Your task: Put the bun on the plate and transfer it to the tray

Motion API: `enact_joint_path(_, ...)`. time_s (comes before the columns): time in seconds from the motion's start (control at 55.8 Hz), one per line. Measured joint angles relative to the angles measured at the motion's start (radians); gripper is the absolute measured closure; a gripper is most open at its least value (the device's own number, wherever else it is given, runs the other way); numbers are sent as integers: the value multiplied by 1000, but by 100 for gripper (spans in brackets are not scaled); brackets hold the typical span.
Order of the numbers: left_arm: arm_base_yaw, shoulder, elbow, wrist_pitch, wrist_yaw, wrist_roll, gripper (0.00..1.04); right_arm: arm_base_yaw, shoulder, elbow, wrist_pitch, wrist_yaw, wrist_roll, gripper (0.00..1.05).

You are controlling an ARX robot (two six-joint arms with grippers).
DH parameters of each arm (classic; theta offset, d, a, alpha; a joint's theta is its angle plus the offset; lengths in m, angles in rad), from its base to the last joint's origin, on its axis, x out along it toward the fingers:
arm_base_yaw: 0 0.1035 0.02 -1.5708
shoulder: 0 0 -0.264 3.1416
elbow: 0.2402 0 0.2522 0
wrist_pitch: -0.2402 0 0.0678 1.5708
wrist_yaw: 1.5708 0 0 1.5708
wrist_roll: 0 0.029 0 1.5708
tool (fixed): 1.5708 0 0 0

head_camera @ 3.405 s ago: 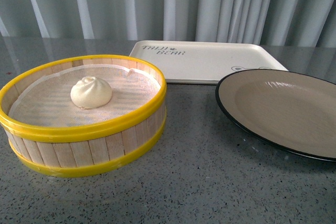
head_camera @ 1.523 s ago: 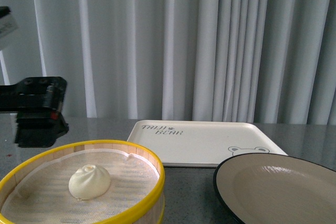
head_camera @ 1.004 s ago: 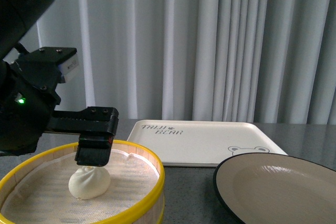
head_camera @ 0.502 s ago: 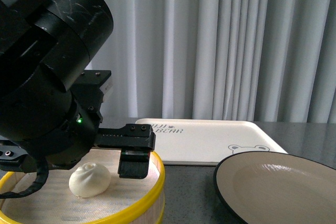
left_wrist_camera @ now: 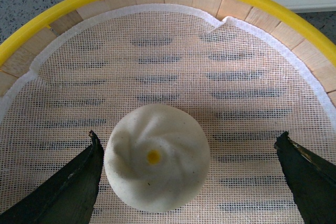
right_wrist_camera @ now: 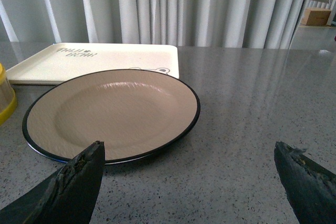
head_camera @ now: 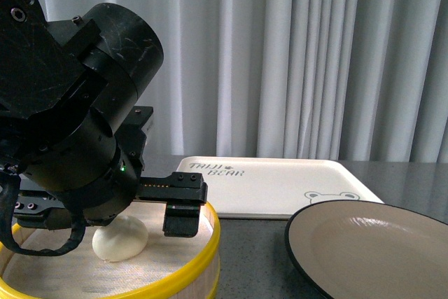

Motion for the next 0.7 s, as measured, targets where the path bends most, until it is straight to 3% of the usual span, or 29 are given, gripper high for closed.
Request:
enact_joint_path(0.179,9,0,-9,4,-6,1,7,0,0,0,0,0,0,9)
enact_joint_path(0.699,10,-22,-40,23,-2,26,83,0,0,0,0,0,0,9)
